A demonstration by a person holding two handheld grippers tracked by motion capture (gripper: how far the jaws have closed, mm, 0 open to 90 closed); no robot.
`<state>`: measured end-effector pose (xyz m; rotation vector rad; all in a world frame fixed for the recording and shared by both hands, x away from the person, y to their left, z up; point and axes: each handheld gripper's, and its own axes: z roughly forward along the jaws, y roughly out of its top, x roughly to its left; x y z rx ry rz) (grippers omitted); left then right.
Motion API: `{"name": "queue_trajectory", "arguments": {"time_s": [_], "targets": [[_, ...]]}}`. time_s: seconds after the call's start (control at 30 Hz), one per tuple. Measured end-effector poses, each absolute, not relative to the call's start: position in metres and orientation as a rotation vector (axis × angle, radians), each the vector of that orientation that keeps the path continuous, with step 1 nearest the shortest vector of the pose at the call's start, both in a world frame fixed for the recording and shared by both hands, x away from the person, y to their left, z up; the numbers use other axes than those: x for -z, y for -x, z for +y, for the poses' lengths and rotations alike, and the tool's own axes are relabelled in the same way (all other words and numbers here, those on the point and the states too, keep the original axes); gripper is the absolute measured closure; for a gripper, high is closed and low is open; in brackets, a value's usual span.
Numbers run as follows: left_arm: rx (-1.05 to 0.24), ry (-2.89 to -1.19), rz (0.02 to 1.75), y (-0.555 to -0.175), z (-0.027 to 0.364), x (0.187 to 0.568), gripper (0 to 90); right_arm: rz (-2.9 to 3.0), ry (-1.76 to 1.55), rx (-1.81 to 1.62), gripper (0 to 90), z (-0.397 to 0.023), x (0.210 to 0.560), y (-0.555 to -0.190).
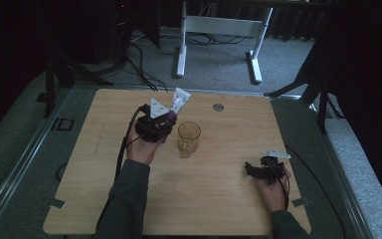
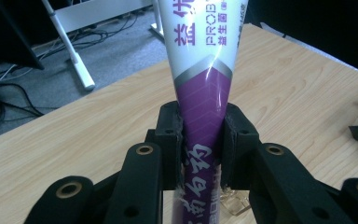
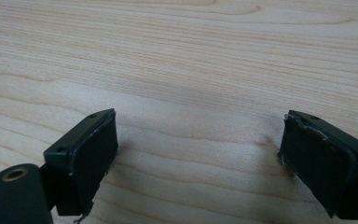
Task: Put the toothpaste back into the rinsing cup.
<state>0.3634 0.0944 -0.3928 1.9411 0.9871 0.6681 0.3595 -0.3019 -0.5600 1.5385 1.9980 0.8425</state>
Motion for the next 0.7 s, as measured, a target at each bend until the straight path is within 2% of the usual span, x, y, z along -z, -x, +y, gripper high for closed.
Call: {"name": "queue_trajectory", "arguments": {"time_s": [0.7], "targets": [[-0.658, -1.909, 0.960, -0.3678, 0.0861, 0.3952, 72.0, 2.000, -1.536, -0.844, 11.1, -0.3018, 0.5600, -0.3597]]}}
